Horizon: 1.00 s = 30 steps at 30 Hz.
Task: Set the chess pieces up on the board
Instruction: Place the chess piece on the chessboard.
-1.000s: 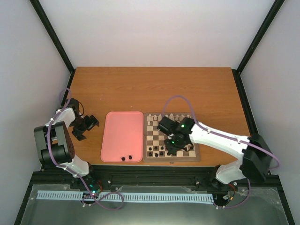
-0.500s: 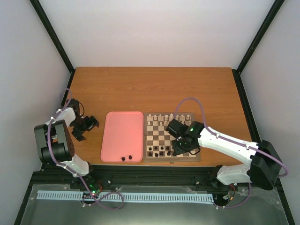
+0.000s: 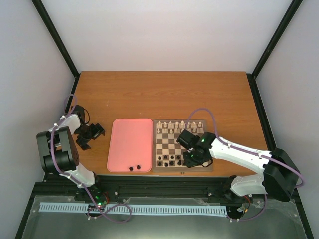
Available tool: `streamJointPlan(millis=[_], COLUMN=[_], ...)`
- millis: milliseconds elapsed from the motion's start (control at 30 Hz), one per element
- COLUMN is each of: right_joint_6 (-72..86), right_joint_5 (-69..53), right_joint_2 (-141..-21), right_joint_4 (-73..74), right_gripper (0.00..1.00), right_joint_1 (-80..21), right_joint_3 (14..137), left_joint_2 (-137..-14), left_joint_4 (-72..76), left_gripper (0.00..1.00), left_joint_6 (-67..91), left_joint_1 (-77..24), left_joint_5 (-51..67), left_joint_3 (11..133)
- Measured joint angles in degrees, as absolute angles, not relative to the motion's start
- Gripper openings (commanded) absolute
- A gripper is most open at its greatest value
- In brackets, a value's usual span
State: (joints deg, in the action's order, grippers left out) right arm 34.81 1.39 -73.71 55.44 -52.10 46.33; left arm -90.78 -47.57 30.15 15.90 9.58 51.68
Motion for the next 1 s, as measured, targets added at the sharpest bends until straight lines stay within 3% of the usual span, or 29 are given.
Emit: streamJointPlan(millis=[333,533,833,1000], right_joint_6=[35.4,35.4,35.4,35.4], right_joint_5=[1.6,1.8,2.4,3.0], right_joint_2=[-74.5,-75.5,-75.2,-73.5], right_joint_4=[54.2,54.0,55.3,58.4], right_gripper=[0.12,0.23,0.28,0.43], right_joint_1=[-52.1,-52.1,-52.1,-52.1], right_joint_3=[45.9,46.0,47.0,51.1], left_joint_2=[-91.0,-91.0,-91.0,-91.0], left_joint_4=[-47.6,-47.6,-47.6,-47.6], left_gripper=[1.0,1.0,1.0,1.0], left_joint_6=[30.2,30.2,30.2,30.2], left_joint_1=[15.9,15.9,15.9,15.9], left_joint_5=[9.4,9.4,9.4,9.5], left_joint_3=[51.7,51.7,51.7,51.7])
